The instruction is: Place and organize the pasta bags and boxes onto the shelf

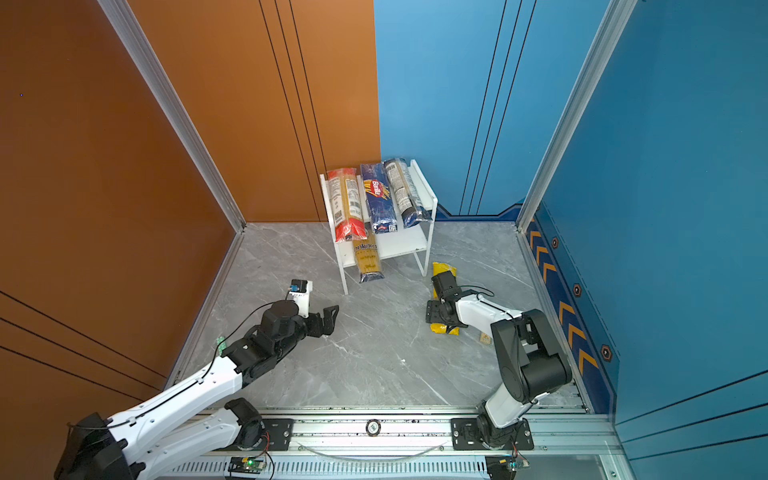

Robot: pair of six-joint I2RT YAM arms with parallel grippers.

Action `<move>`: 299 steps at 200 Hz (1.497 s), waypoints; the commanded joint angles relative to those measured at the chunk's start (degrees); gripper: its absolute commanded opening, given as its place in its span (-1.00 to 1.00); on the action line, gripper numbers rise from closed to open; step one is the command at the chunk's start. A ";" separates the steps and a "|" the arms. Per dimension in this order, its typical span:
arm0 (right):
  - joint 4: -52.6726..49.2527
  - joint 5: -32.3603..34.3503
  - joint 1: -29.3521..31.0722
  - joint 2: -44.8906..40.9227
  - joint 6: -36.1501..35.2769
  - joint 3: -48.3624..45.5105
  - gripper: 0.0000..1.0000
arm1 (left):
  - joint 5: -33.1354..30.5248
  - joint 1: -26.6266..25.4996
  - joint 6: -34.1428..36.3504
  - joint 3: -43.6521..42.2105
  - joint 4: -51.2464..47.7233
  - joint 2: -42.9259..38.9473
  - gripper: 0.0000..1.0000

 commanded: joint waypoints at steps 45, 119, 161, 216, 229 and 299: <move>3.12 -2.27 0.76 0.92 1.09 -2.26 0.66 | 8.71 2.78 1.04 -3.38 4.21 1.02 0.96; 2.55 -2.97 1.05 -1.43 1.35 -3.53 0.55 | 10.58 3.34 0.49 -3.64 4.67 1.19 0.96; 2.32 -3.11 1.09 -2.24 0.87 -3.93 0.50 | 11.40 3.46 0.22 -3.73 4.86 1.35 0.96; 2.09 -3.02 1.34 -2.49 0.56 -4.19 0.34 | 12.11 3.45 -0.57 -3.81 5.69 1.66 0.96; 2.07 -3.02 1.45 -2.68 0.47 -4.28 0.30 | 12.37 3.59 -0.82 -3.75 5.96 2.09 0.96; 1.61 -2.78 1.74 -4.15 0.03 -4.81 -0.04 | 13.43 3.52 -1.11 -3.58 7.01 4.09 0.96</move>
